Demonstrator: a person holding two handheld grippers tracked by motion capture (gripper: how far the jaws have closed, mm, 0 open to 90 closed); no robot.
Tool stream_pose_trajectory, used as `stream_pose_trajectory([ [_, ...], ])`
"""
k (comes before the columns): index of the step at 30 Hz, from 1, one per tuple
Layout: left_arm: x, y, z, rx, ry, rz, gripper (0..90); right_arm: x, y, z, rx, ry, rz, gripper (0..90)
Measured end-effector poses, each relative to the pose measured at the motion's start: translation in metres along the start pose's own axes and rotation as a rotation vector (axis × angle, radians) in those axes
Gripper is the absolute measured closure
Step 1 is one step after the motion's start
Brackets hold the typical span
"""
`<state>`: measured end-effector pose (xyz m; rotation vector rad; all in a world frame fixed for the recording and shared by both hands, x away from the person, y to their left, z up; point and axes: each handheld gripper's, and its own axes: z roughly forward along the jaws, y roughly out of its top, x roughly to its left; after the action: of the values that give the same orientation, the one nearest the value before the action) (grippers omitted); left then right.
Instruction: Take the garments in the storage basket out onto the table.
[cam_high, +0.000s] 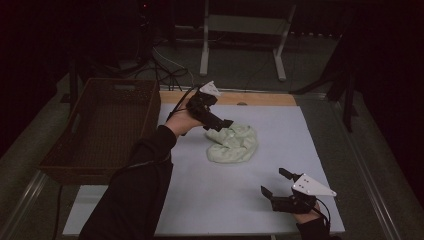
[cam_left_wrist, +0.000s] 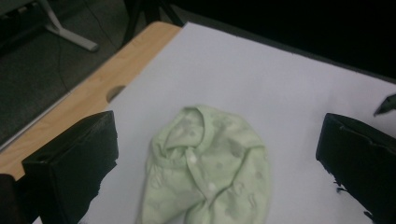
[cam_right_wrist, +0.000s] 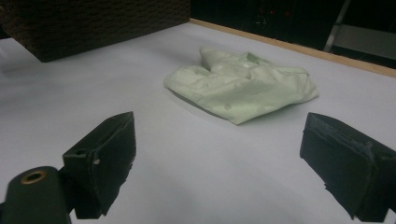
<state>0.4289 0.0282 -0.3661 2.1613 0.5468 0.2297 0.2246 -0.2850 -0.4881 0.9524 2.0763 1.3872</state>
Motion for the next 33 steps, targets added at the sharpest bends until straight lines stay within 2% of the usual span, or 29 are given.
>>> stream_pose_trajectory([
  [4, 0.000, -0.005, -0.004, 0.010, -0.003, -0.019, 0.0, 0.001, 0.000, 0.001, 0.000, 0.003, -0.003, 10.8],
  [12, -0.007, -0.013, -0.013, -0.005, -0.015, -0.024, 0.0, 0.001, 0.000, 0.001, 0.002, 0.005, -0.002, 10.8],
  [18, -0.019, -0.023, -0.014, 0.000, -0.057, -0.003, 0.0, 0.001, 0.000, 0.002, 0.004, 0.006, -0.003, 10.8],
  [22, -0.022, -0.027, -0.013, 0.003, -0.068, 0.002, 0.0, 0.002, 0.000, 0.002, 0.005, 0.007, -0.004, 10.8],
  [23, -0.026, -0.034, -0.012, 0.007, -0.086, 0.000, 0.0, 0.002, 0.000, 0.002, 0.006, 0.008, -0.005, 10.8],
  [28, -0.033, -0.045, -0.011, 0.017, -0.110, 0.008, 0.0, 0.002, 0.000, 0.002, 0.006, 0.010, -0.004, 10.8],
  [31, -0.041, -0.057, -0.010, 0.016, -0.137, 0.013, 0.0, 0.002, -0.001, 0.003, 0.012, 0.011, -0.011, 10.8],
  [33, -0.044, -0.063, -0.009, 0.021, -0.138, 0.016, 0.0, 0.003, -0.001, 0.004, 0.016, 0.014, -0.010, 10.8],
])
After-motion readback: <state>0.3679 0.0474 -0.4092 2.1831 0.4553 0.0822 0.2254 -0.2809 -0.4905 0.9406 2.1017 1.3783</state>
